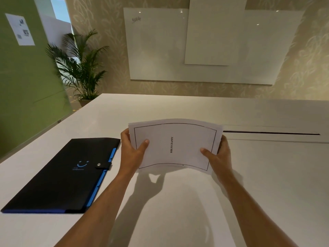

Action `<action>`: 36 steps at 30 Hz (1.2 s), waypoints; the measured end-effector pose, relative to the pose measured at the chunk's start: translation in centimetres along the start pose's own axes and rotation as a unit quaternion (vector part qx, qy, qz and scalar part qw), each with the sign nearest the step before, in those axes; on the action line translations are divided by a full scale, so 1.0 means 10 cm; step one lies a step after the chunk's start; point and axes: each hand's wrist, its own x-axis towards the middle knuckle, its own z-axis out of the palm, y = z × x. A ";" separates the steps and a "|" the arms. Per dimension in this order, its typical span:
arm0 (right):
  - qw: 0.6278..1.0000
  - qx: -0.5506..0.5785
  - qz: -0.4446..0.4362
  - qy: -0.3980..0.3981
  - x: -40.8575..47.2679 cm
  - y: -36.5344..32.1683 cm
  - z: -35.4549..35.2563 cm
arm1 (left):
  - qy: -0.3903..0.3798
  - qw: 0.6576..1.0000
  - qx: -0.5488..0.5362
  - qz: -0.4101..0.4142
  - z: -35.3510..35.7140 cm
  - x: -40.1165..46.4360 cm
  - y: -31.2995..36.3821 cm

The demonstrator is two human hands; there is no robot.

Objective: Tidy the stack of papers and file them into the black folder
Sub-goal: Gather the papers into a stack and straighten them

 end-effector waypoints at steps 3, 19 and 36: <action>0.998 -0.012 -0.060 0.011 0.02 -0.05 0.04 | 0.007 0.999 0.018 0.039 0.04 0.01 0.08; 0.965 -0.178 -0.180 0.064 0.11 -0.24 0.15 | 0.046 0.943 0.249 0.214 0.11 0.11 0.17; 0.990 -0.115 -0.054 0.066 0.15 -0.12 0.11 | 0.031 0.991 0.106 0.079 0.06 0.04 0.12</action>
